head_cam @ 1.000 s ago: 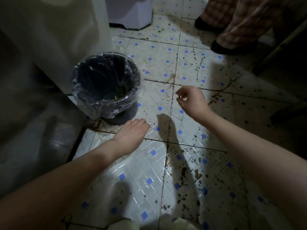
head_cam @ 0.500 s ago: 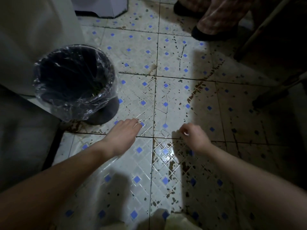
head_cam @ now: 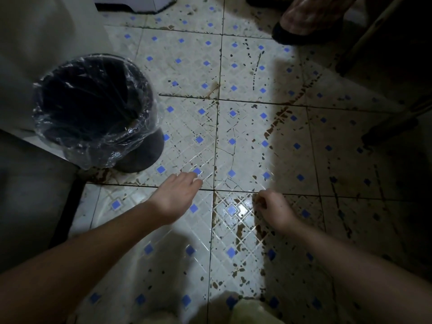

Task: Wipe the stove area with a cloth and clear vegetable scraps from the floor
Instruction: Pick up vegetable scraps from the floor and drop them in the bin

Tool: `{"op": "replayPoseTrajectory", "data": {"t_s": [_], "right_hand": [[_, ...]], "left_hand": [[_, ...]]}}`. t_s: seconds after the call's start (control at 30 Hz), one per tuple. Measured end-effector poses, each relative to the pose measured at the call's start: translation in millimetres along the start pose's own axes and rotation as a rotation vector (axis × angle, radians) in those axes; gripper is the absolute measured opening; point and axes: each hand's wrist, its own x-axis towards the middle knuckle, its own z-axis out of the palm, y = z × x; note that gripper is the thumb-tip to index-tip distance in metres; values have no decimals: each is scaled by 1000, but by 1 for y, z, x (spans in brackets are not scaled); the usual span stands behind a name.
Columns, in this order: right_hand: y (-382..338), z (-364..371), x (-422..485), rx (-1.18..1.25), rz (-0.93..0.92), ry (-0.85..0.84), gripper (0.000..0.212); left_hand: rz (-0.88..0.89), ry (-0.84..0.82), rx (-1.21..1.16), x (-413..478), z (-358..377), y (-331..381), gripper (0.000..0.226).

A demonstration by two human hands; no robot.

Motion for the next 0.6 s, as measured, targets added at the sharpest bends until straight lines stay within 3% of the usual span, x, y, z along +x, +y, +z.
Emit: {"op": "replayPoseTrajectory", "data": {"t_s": [0.37, 0.6], "right_hand": [[-5, -2, 2, 111, 20, 47, 30], [-4, -2, 10, 68, 31, -31, 33]], "left_hand": [[18, -18, -12, 9, 2, 6, 42], [36, 4, -10, 5, -1, 7, 43]]}}
